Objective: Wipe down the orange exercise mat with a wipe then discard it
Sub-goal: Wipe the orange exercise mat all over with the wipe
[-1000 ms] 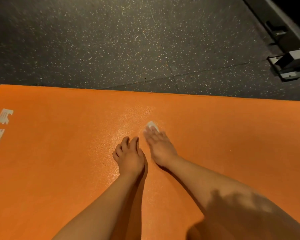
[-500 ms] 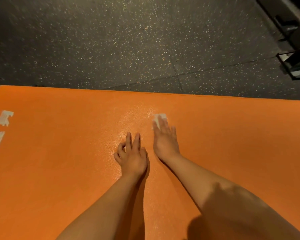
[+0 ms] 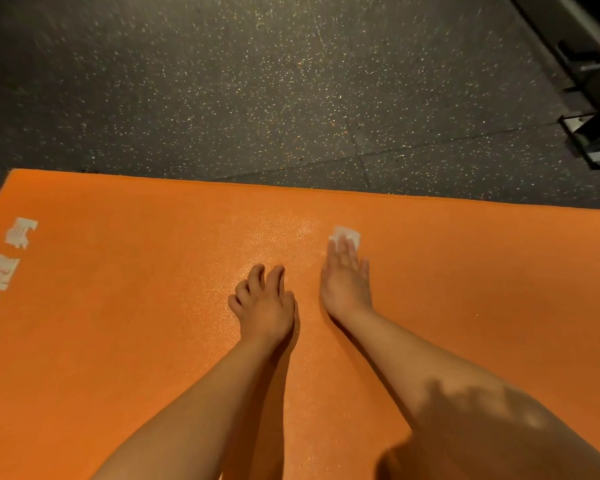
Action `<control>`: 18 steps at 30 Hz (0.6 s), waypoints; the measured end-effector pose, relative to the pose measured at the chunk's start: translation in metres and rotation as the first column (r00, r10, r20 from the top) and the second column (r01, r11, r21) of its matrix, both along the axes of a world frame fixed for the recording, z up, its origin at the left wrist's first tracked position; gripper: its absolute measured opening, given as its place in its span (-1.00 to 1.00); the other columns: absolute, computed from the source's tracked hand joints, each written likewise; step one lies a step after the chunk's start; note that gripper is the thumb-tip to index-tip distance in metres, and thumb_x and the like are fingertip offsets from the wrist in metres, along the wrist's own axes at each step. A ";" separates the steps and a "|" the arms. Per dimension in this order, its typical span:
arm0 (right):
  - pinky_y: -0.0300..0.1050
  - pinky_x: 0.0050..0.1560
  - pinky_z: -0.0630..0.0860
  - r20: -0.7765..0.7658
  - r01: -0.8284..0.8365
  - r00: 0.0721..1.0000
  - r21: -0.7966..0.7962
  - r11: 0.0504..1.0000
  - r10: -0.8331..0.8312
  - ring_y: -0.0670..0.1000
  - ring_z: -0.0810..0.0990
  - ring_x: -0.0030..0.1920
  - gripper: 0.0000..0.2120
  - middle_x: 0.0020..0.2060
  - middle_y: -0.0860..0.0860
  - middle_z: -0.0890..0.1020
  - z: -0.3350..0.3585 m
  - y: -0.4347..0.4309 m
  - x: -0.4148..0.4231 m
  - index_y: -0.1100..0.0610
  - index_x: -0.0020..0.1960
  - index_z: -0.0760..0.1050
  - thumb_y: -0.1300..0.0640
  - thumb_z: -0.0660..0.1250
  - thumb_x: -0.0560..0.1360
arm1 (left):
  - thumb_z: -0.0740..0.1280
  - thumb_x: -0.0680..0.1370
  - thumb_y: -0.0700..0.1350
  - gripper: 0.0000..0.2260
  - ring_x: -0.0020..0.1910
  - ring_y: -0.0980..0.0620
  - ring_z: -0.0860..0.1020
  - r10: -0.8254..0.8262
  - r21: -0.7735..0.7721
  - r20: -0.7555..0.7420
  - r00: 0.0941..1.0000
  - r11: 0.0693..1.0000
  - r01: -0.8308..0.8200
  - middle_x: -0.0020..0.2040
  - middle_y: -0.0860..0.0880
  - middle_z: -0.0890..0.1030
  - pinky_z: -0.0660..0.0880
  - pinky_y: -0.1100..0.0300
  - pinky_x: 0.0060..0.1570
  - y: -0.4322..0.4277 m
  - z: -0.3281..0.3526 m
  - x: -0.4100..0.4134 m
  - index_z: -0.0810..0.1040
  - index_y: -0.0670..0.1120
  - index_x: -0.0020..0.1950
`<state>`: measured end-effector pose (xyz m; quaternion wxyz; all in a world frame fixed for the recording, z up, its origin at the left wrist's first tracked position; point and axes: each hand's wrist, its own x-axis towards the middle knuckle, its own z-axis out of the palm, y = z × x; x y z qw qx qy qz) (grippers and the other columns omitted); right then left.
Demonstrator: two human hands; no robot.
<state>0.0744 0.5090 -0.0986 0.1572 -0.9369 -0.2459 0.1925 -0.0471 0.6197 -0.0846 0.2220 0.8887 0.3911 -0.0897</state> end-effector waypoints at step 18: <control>0.16 0.57 -0.32 0.000 -0.377 0.926 0.055 0.924 0.378 -0.07 -0.26 0.62 -0.43 0.64 -0.11 -0.11 -0.002 0.053 0.055 -0.04 0.67 -0.11 0.12 0.01 0.71 | 0.04 0.68 0.11 -0.52 0.54 -0.09 0.01 -0.047 -0.001 0.044 0.998 0.999 0.047 0.65 0.08 -0.05 0.00 -0.13 0.42 0.034 -0.005 0.080 0.08 0.20 0.61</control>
